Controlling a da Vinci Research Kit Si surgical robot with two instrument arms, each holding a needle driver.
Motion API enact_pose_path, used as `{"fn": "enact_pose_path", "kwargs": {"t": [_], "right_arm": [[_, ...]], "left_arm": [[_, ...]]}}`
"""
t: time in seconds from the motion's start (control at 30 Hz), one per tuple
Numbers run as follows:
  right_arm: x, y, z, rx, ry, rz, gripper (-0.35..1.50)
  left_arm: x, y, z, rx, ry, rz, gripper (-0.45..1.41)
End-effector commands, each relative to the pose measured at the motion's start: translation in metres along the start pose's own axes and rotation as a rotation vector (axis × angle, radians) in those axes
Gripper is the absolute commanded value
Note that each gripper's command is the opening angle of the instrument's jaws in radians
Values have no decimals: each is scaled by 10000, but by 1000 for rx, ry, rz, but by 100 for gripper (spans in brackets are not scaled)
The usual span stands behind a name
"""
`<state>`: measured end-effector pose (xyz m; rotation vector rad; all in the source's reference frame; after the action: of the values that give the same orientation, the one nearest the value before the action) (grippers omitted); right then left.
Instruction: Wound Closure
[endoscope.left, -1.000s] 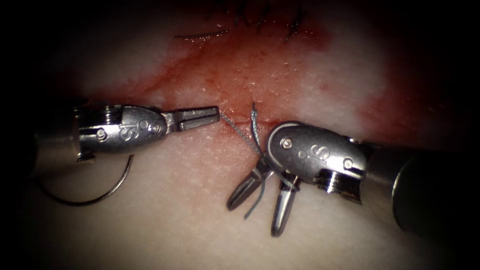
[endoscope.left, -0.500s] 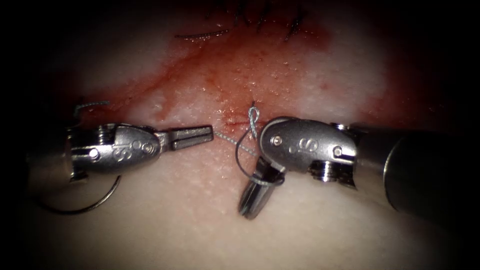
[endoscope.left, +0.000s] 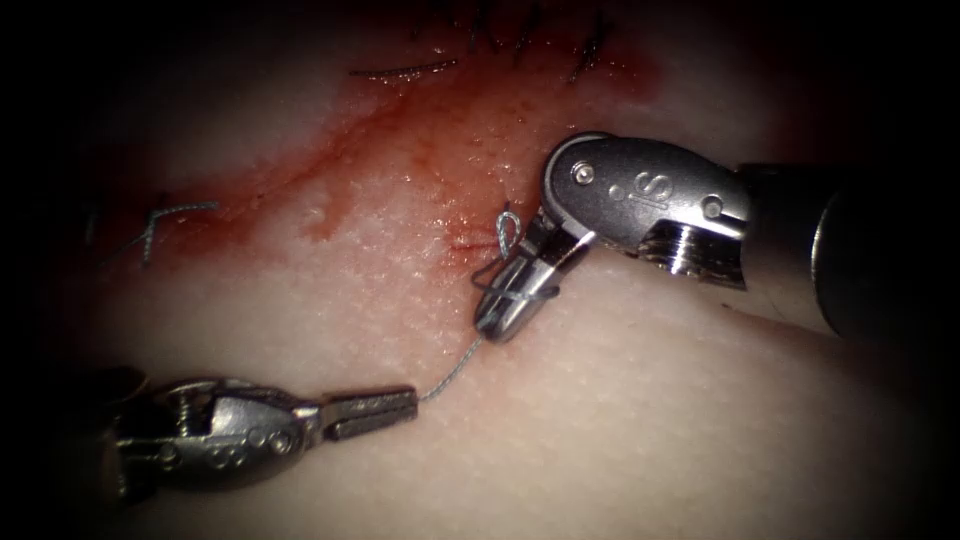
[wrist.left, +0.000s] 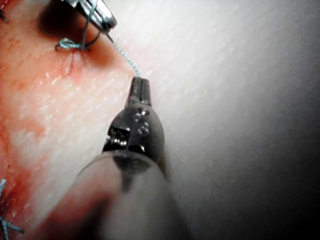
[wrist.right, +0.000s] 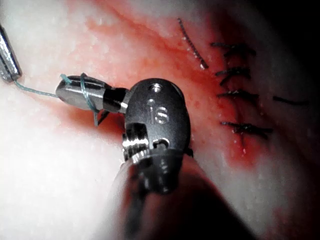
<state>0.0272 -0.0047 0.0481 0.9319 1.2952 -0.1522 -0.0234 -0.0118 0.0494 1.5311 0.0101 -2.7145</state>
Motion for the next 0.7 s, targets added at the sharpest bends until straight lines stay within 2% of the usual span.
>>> {"fn": "enact_pose_path", "kwargs": {"t": [0.03, 0.4, 0.7], "right_arm": [[-3, 18, -4, -27, 10, 2, -35], [-24, 54, -35, -154, 4, -16, -35], [-44, 83, -55, -265, -26, -36, -35]], "left_arm": [[5, 13, 6, -12, -3, 7, -45], [44, 71, -10, -64, 24, -13, -45], [50, 106, -6, -98, 31, -26, -45]]}}
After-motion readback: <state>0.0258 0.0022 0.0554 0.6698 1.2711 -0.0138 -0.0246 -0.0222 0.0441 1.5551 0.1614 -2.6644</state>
